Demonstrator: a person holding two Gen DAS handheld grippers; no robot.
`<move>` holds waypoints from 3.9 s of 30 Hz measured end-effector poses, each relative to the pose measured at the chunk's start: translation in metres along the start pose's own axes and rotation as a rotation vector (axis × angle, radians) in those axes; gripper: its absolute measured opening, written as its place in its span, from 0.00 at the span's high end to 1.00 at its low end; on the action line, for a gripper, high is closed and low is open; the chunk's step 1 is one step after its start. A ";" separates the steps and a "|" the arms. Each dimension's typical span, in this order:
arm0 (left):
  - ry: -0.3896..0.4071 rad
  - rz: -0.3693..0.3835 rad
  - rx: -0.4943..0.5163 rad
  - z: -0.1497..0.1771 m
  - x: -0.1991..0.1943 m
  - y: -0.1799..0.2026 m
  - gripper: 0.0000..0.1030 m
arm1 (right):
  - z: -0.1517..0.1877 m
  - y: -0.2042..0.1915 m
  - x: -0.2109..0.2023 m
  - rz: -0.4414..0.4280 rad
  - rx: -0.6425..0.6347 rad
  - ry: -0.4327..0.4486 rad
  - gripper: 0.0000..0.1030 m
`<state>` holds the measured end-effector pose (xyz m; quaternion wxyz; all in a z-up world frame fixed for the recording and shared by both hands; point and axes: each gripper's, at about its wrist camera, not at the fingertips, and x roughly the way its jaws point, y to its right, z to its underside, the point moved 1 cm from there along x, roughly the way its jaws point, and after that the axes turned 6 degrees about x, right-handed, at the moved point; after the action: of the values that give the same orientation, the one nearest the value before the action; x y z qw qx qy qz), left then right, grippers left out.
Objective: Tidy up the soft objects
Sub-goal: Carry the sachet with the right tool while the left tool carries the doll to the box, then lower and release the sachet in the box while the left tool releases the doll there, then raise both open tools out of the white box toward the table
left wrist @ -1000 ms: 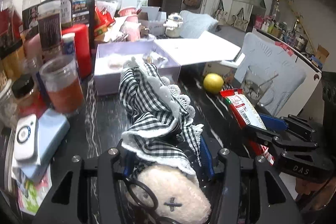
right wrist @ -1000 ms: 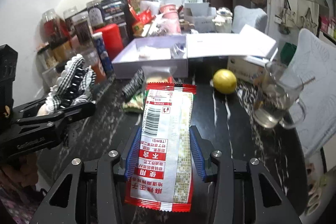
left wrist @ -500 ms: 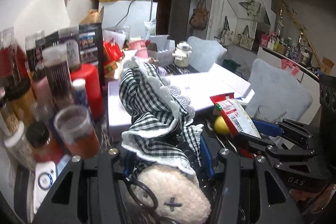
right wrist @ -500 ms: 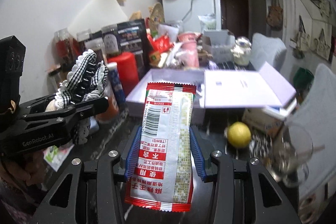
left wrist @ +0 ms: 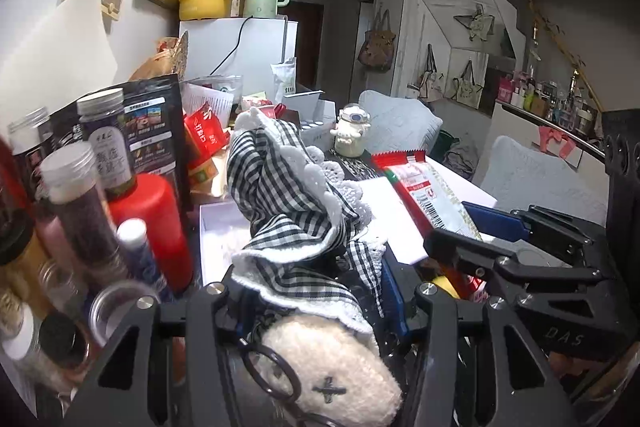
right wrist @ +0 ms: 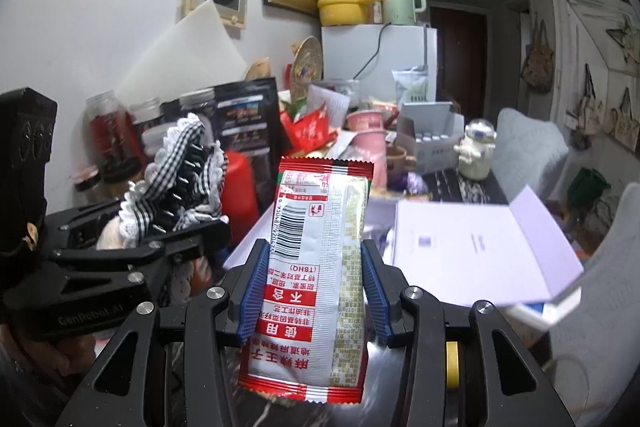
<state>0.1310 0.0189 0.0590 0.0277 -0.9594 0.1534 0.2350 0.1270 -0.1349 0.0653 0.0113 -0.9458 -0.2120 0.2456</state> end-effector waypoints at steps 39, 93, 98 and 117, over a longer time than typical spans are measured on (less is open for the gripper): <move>-0.183 -0.115 0.006 -0.021 0.175 -0.063 0.51 | -0.042 0.062 0.178 -0.001 0.150 -0.122 0.57; -0.340 -0.184 -0.045 -0.006 0.196 -0.065 0.28 | -0.016 0.074 0.197 0.113 0.110 -0.283 0.41; -0.312 -0.188 -0.043 -0.013 0.179 -0.061 0.28 | -0.021 0.070 0.179 0.114 0.116 -0.258 0.41; -0.183 -0.157 0.001 -0.041 0.089 -0.024 0.28 | -0.043 0.041 0.085 0.115 0.075 -0.133 0.41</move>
<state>0.2311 0.0120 0.0539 0.0604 -0.9430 0.0747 0.3186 0.2304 -0.1339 0.0586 0.0184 -0.9369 -0.1482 0.3160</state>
